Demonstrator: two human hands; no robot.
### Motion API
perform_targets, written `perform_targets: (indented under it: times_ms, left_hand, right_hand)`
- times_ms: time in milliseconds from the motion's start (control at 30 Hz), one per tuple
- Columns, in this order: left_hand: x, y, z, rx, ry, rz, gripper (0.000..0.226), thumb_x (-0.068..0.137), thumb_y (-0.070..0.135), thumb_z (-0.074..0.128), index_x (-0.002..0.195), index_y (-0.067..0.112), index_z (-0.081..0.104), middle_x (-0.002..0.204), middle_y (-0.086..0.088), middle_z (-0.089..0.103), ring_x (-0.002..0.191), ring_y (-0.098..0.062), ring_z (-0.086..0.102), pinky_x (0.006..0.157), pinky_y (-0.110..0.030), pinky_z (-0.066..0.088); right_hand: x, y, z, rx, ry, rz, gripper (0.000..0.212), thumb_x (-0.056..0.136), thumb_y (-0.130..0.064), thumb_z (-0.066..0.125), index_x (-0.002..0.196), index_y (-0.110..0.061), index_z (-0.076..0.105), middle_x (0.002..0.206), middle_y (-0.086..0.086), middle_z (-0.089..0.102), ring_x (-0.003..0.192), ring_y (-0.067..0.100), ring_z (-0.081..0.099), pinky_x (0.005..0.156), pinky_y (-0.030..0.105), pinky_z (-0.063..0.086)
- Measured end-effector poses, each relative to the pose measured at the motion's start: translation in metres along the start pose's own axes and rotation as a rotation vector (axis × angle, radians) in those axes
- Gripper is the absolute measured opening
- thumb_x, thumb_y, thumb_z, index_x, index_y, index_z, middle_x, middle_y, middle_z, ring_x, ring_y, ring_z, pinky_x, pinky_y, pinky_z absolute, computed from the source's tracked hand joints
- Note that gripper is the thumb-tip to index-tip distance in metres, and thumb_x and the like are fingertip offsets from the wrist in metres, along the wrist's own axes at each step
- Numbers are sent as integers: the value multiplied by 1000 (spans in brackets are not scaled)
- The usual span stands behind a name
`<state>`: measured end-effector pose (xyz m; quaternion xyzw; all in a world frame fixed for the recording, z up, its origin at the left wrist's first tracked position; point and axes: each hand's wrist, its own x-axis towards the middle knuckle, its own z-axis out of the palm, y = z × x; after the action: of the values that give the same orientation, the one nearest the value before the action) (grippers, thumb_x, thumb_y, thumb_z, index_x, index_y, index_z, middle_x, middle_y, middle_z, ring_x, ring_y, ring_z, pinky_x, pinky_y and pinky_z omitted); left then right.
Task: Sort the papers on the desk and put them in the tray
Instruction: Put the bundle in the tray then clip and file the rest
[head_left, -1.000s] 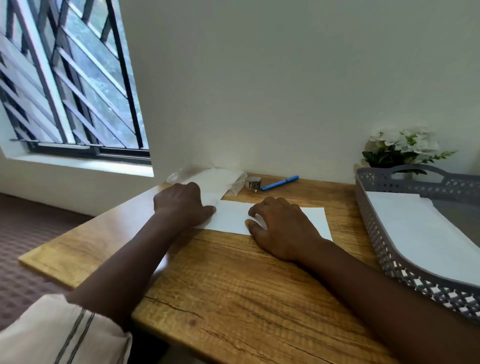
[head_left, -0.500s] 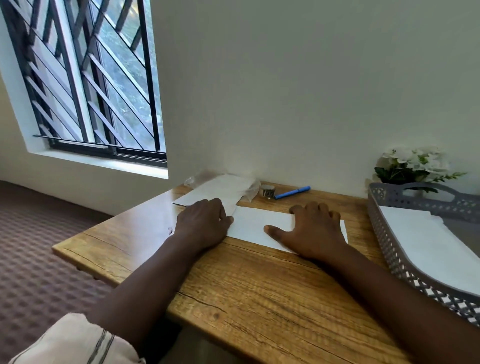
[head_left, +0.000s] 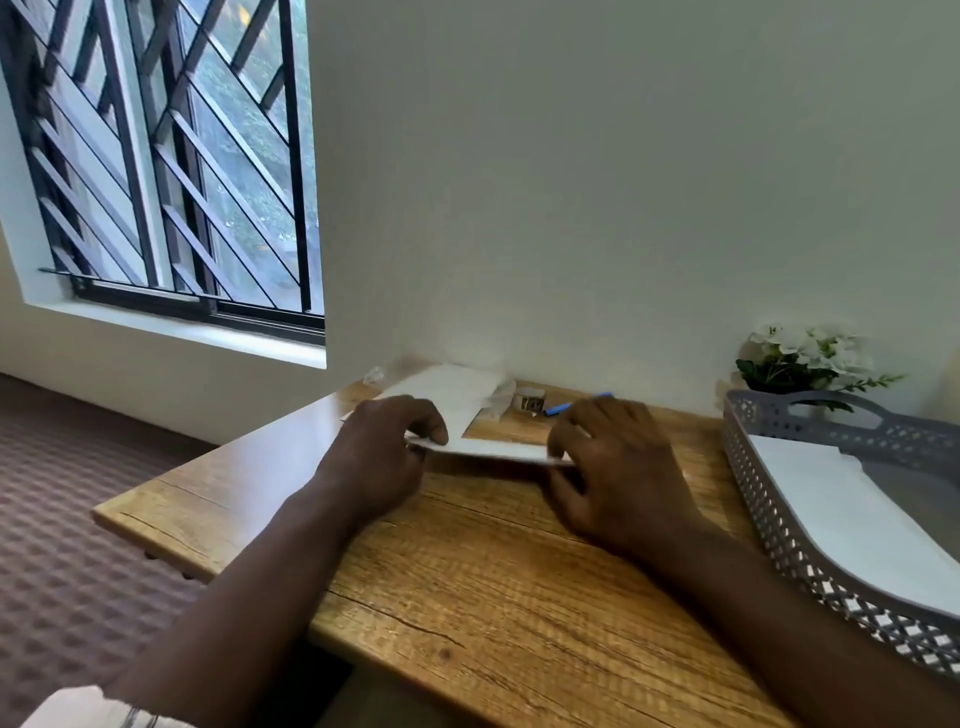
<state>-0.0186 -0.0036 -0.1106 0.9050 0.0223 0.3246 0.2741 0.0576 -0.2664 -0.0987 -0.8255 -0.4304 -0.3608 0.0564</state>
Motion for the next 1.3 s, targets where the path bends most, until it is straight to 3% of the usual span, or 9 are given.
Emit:
perform_targets:
  times_ms: [133, 233, 333, 567, 667, 800, 967, 1100, 1300]
  left_hand:
    - [-5, -7, -10, 180, -295, -61, 56, 68, -8, 53, 95, 36, 77, 113, 14, 71, 111, -10, 63, 100, -31, 52]
    - [13, 3, -20, 176, -403, -106, 59, 72, -11, 46, 95, 31, 80, 109, 13, 76, 106, -9, 70, 99, -34, 56]
    - [45, 24, -5, 146, -275, -56, 39, 85, -2, 57, 96, 29, 78, 96, 13, 77, 92, -3, 70, 87, -26, 54]
    - [119, 38, 86, 439, -305, 50, 52, 94, 38, 62, 143, 33, 47, 135, 3, 64, 123, -23, 59, 101, -45, 45]
    - [129, 23, 106, 493, -283, 77, 42, 95, 46, 59, 135, 36, 54, 131, 7, 66, 122, -21, 60, 107, -49, 37]
    - [126, 0, 115, 370, -65, 160, 17, 92, 48, 64, 102, 36, 69, 98, 16, 70, 99, -10, 66, 102, -44, 41]
    - [116, 15, 100, -61, -201, 181, 20, 84, 48, 65, 90, 31, 74, 86, 13, 74, 85, -7, 68, 85, -41, 55]
    - [102, 49, 89, -247, -280, 364, 8, 89, 33, 76, 87, 25, 76, 86, 8, 76, 86, -16, 69, 83, -33, 55]
    - [95, 62, 88, -355, -285, 431, 1, 87, 21, 81, 87, 21, 80, 85, 8, 75, 81, -16, 68, 74, -17, 49]
  right_hand:
    - [0, 3, 10, 385, -372, 251, 44, 90, -75, 43, 94, -34, 59, 107, -17, 62, 102, 6, 53, 87, 32, 46]
    - [0, 6, 15, 467, -344, 324, 28, 97, -59, 49, 101, -34, 62, 111, -14, 63, 104, 7, 54, 87, 31, 48]
    - [1, 4, 16, 445, -354, 298, 16, 96, -49, 59, 102, -34, 60, 113, -12, 61, 105, 8, 51, 87, 28, 45]
    - [-1, 6, 17, 504, -306, 332, 19, 95, -48, 61, 106, -32, 63, 118, -11, 62, 108, 9, 51, 91, 28, 45]
    - [-1, 5, 19, 501, -281, 330, 21, 95, -47, 62, 107, -30, 65, 117, -11, 63, 107, 8, 52, 93, 28, 45]
    - [-1, 7, 24, 477, -219, 359, 24, 95, -46, 61, 114, -31, 66, 120, -13, 64, 110, 6, 53, 97, 27, 47]
    - [-4, 13, 29, 396, 7, 523, 45, 95, -43, 61, 138, -32, 52, 141, -11, 52, 130, 8, 46, 99, 19, 35]
    - [-3, 17, 34, 488, 96, 618, 56, 92, -39, 68, 143, -31, 48, 145, -8, 51, 131, 12, 49, 105, 34, 47]
    - [-4, 19, 34, 515, 240, 728, 34, 91, -35, 72, 125, -34, 66, 121, -16, 67, 109, 3, 60, 89, 35, 57]
